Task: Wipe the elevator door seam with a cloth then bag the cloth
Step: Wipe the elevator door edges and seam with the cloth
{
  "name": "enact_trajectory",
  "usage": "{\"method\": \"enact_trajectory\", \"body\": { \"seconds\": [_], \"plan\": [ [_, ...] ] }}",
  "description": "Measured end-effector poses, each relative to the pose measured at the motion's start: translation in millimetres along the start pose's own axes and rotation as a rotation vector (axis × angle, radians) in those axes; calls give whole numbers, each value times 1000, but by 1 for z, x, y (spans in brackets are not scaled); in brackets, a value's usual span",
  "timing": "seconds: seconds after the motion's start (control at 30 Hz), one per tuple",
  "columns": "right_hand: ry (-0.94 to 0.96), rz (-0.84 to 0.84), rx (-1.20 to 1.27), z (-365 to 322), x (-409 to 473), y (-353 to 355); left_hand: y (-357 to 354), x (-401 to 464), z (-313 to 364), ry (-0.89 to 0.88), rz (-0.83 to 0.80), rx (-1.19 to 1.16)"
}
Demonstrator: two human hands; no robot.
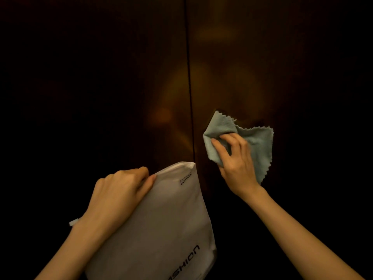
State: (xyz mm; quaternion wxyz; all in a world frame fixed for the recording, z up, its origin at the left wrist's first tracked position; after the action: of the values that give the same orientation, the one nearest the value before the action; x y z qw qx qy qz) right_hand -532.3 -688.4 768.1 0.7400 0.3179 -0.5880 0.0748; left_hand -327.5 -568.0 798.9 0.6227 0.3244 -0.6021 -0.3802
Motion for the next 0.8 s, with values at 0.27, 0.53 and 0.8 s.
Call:
{"method": "enact_trajectory", "body": {
  "seconds": [0.27,0.53,0.8],
  "plan": [
    [-42,-13,-167,-68,44,-29,0,-9,-92,-106,8,1],
    [-281,-187,-272,-66,-18,-44,3,1,-92,-123,-46,-86],
    [-306,-124,-305,-47,47,-24,-5,6,-91,-93,-14,-121]
  ]
}}
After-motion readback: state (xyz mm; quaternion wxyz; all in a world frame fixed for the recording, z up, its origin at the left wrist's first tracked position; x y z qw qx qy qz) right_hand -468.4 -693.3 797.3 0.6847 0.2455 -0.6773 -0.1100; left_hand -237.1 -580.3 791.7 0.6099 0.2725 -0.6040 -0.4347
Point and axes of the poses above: each hand's wrist, its own x-axis towards the middle knuckle, its own y-axis out of the back of the hand, z = x × y, the point moved 7 cm from there along x, towards the middle knuckle, and after that the axes turned 3 degrees about -x, right-handed, at the moved point
